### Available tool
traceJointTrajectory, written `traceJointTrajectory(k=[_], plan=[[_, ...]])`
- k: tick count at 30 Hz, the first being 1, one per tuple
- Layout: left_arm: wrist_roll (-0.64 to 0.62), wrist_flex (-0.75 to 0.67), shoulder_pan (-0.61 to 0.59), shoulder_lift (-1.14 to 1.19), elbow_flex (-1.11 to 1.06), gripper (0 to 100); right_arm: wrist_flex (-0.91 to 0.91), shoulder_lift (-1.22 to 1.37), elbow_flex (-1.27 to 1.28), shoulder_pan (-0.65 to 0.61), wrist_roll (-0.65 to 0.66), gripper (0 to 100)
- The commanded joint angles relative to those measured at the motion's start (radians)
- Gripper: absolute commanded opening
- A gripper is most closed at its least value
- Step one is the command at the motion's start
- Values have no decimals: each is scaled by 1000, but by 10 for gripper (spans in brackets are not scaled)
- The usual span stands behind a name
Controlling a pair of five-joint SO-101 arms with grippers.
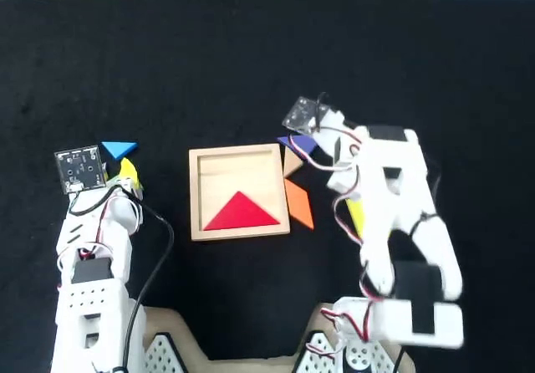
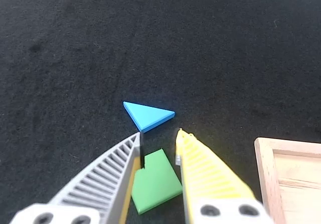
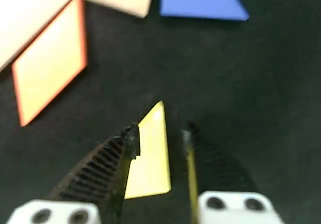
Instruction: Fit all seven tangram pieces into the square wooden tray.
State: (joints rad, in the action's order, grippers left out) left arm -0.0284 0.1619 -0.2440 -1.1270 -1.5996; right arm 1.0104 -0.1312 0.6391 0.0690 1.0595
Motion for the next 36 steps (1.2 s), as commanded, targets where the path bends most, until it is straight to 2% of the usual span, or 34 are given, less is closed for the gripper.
traceJointTrajectory(k=[1,4,10,13,17,24,29,32,36], plan=[[-5,-23,-8,-6,38,123,9,-113,56,35,41,268],[-5,-23,-8,-6,36,123,21,-168,99,43,25,283],[-5,-23,-8,-8,38,123,97,-286,193,41,-118,276],[-5,-21,-8,-9,38,123,12,-360,266,44,-157,276],[-5,-20,-7,-9,36,123,-133,-390,325,44,-339,276],[-5,-18,-8,-5,39,123,-29,-305,226,38,-554,279],[-5,-18,-8,-5,39,123,-14,-209,209,37,-568,280],[-5,-18,-8,-5,39,123,-74,-128,189,41,-568,282],[-5,-18,-8,-5,39,123,-103,-8,104,40,-578,388]])
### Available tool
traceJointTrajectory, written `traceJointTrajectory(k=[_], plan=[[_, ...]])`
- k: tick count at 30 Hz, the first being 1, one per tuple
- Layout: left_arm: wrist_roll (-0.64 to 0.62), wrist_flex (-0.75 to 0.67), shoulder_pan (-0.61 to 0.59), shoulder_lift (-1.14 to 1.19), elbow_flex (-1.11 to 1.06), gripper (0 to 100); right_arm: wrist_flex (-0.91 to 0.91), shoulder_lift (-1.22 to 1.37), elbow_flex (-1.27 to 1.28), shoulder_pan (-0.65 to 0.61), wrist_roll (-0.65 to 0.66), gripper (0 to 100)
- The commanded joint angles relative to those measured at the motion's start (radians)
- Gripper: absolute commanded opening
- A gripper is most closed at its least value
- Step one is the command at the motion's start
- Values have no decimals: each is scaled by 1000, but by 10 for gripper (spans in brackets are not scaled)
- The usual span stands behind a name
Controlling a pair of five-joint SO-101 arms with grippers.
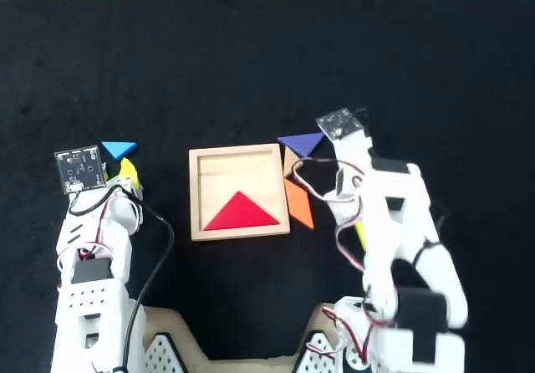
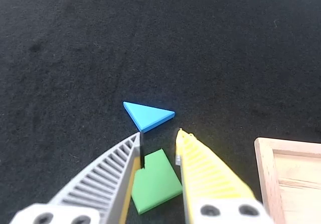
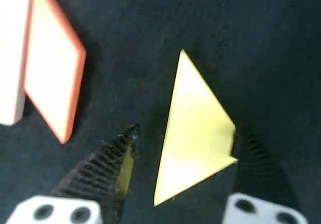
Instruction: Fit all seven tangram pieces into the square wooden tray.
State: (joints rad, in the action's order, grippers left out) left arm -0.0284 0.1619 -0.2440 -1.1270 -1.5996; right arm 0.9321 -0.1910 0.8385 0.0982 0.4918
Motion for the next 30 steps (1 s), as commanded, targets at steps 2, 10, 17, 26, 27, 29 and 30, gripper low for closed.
traceJointTrajectory(k=[2,10,17,26,27,29,30], plan=[[-5,-18,-8,-5,38,123,-25,113,-154,12,-18,419],[-5,-18,-4,-8,35,123,69,252,-286,26,23,374],[-6,-17,-1,-8,33,123,74,260,-312,110,48,373],[-6,-15,24,-5,31,123,78,262,-289,81,55,372],[-6,-15,24,-5,31,123,86,262,-278,78,61,372],[-6,-15,25,-5,31,123,114,255,-262,52,61,372],[-6,-15,25,-5,31,123,135,255,-254,31,61,372]])
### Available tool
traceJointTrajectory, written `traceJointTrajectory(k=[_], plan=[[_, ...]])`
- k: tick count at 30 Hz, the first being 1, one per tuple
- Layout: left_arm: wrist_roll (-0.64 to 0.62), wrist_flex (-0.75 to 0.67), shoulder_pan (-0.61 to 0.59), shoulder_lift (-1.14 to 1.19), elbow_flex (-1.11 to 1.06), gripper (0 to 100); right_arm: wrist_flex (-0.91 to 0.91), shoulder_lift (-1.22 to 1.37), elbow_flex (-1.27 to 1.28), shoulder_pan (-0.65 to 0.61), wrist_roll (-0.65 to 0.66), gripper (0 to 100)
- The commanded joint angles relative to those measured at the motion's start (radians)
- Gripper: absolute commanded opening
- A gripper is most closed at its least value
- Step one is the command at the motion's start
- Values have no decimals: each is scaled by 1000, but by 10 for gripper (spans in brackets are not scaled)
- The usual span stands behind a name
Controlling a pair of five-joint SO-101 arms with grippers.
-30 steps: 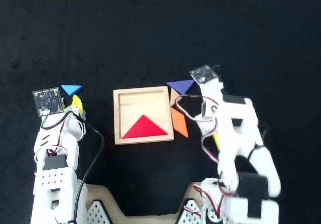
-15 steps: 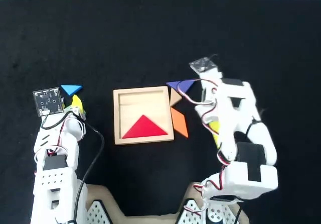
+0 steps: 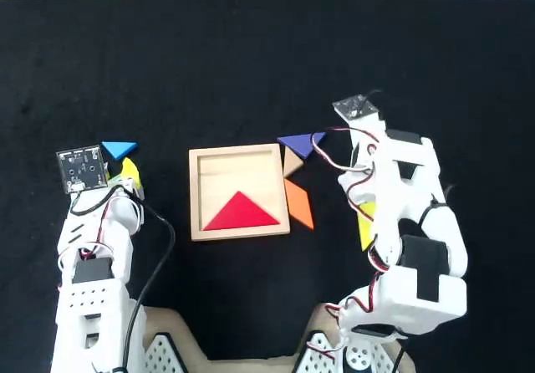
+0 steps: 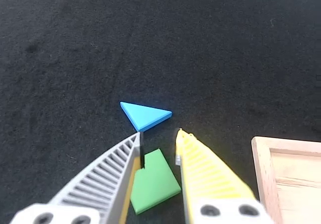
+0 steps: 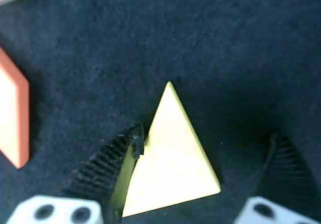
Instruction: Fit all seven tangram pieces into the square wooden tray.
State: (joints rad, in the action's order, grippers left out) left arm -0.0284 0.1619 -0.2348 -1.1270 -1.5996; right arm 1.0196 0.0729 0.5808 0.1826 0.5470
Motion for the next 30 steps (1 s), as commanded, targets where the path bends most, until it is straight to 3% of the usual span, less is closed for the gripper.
traceJointTrajectory(k=[1,7,13,19,30], plan=[[-6,-15,18,-5,31,123,66,-2,13,-72,6,372],[-6,-15,18,-5,31,123,72,1,21,-109,64,373],[-6,-15,18,-5,31,123,81,-10,19,-44,-52,375],[-6,-15,18,-5,31,123,72,-97,70,60,-282,371],[-6,-15,18,-5,31,123,-41,-134,179,35,-296,371]])
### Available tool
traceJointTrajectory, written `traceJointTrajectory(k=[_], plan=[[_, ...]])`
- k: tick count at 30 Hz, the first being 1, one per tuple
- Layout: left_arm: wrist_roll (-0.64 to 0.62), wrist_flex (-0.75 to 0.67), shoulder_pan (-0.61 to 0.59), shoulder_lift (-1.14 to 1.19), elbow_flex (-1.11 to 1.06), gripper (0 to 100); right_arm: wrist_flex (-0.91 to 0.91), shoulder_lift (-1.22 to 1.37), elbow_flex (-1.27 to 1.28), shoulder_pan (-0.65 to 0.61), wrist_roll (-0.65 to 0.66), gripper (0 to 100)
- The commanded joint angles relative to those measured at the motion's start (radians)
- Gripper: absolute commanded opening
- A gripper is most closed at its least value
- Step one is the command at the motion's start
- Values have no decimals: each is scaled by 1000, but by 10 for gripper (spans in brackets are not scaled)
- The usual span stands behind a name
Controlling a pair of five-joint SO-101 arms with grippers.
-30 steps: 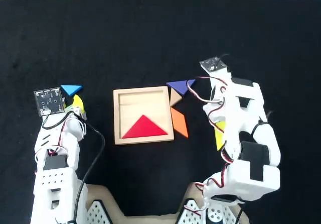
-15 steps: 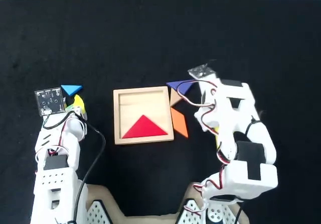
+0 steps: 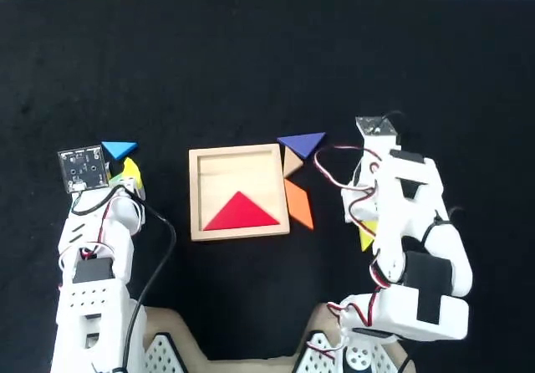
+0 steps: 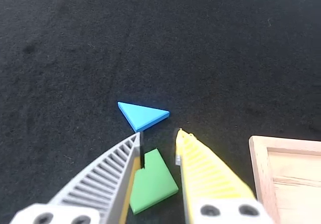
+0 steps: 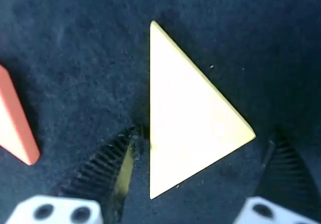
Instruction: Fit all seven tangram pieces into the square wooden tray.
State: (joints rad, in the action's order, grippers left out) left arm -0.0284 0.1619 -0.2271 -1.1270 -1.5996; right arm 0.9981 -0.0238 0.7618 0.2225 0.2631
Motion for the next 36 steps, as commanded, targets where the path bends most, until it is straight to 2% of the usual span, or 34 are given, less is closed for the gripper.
traceJointTrajectory(k=[1,12,28,34,36], plan=[[-6,-15,10,-5,31,123,-20,-38,-10,-5,-12,371],[-6,-15,10,-5,31,123,-20,-38,-39,-106,-12,371],[-6,-15,10,-5,31,123,31,125,-142,-100,-12,368],[-6,-15,10,-5,31,123,32,136,-142,-100,-6,243],[-6,-15,10,-5,31,123,32,136,-142,-100,-9,246]])
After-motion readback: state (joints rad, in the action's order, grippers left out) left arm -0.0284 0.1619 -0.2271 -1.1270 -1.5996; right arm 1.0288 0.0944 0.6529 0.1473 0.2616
